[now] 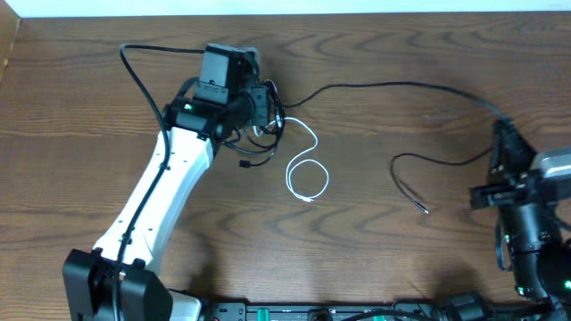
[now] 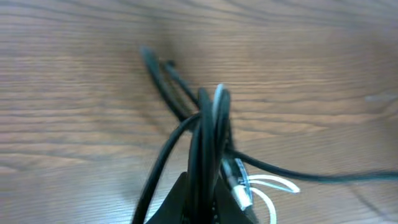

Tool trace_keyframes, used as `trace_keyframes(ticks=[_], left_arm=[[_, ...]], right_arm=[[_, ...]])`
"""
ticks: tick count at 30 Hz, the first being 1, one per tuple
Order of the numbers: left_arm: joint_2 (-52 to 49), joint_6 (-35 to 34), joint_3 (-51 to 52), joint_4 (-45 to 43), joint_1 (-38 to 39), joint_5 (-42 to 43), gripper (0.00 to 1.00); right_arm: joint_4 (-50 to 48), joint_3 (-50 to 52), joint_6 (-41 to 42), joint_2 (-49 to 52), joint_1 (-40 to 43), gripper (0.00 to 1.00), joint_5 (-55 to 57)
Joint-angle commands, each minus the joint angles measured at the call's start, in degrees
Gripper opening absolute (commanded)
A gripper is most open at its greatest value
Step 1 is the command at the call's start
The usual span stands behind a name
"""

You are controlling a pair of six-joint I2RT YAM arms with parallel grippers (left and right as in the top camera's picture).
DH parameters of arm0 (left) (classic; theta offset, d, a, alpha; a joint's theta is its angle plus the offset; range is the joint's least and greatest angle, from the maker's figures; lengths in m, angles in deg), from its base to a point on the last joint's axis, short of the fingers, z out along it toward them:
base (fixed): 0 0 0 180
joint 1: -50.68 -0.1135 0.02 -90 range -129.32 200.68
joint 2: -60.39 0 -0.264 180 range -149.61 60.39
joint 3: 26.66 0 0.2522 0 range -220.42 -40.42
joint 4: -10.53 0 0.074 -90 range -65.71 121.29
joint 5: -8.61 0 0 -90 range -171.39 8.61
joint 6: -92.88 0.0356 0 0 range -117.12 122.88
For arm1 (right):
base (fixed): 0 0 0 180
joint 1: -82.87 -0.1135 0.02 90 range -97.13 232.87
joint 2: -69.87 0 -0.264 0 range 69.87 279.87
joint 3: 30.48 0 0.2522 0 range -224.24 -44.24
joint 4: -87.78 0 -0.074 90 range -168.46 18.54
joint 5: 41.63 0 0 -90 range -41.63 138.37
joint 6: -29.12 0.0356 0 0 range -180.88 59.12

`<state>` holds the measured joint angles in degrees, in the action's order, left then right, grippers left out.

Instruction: Untangle cables

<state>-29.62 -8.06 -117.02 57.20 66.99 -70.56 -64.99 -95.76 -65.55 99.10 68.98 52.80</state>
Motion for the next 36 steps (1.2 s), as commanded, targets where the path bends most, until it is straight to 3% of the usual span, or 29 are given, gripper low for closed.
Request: trace_keyframes(ticks=[1, 10, 19, 23, 26, 32, 36], left_arm=[[-1.11, 5.49, -0.33, 0.66, -3.13, -1.46, 0.08], [-2.93, 9.46, -0.33, 0.79, -7.96, -1.46, 0.08], [-10.16, 8.72, -0.33, -0.72, -11.13, -1.97, 0.07], [-13.7, 2.4, -0.33, -1.95, -13.27, -12.28, 0.07], [-14.25, 1.6, -0.33, -2.12, -15.67, -13.44, 0.07], [-14.25, 1.97, -0.33, -0.52, -20.68, -2.38, 0.07], [-14.25, 7.61, -0.33, -0.61, -22.58, 11.06, 0.07]], right_arm=[[-0.26, -0.11, 3.8, -0.5, 0.42, 0.01, 21.16], [1.44, -0.11, 9.62, -0.48, 0.42, 0.01, 38.58], [0.9, -0.11, 10.86, -0.48, 0.42, 0.01, 40.26], [-1.42, -0.11, 10.8, -0.48, 0.63, 0.01, 41.16], [-3.39, -0.11, 10.19, -0.48, 1.09, 0.01, 41.11], [-3.08, -0.09, 10.25, -0.09, 1.2, 0.01, 38.71], [0.98, -0.09, 11.13, 2.67, 1.2, 0.01, 30.05]])
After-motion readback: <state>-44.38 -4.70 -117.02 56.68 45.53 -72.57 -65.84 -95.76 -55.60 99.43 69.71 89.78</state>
